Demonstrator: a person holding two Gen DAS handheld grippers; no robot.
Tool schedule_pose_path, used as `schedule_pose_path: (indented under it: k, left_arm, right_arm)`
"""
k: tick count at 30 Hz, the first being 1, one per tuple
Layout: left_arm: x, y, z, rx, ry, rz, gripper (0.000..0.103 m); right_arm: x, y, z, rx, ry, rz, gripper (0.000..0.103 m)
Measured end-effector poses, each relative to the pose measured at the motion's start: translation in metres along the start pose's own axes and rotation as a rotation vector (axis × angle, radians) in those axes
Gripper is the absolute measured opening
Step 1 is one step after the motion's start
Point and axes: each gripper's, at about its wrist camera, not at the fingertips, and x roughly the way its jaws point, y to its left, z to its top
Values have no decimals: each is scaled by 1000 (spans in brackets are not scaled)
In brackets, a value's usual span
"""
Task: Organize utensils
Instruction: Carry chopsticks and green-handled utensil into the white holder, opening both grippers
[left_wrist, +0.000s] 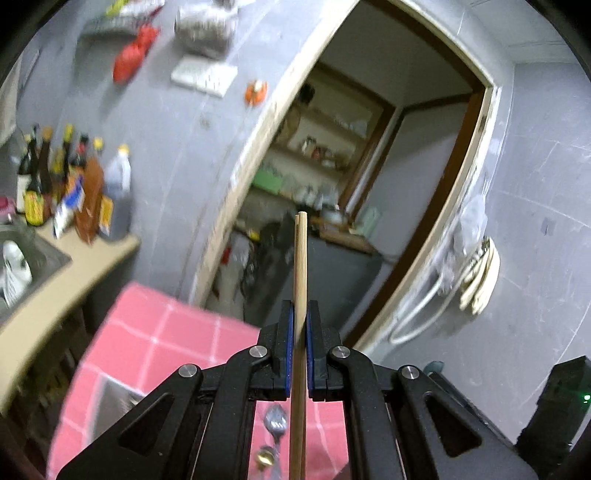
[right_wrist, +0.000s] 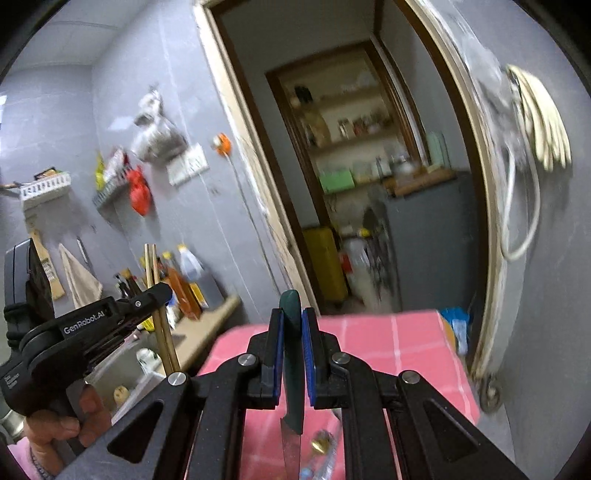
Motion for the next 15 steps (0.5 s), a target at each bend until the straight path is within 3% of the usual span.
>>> schedule_pose_path:
  k: [9,15]
  left_arm:
    - [-40,33,28,45,-129,36,3]
    - [-49,63,24,61,-163,74,3]
  right_arm:
    - [-6,66,18,-32,-138,100,9]
    - [3,99,13,-35,-152,148,9]
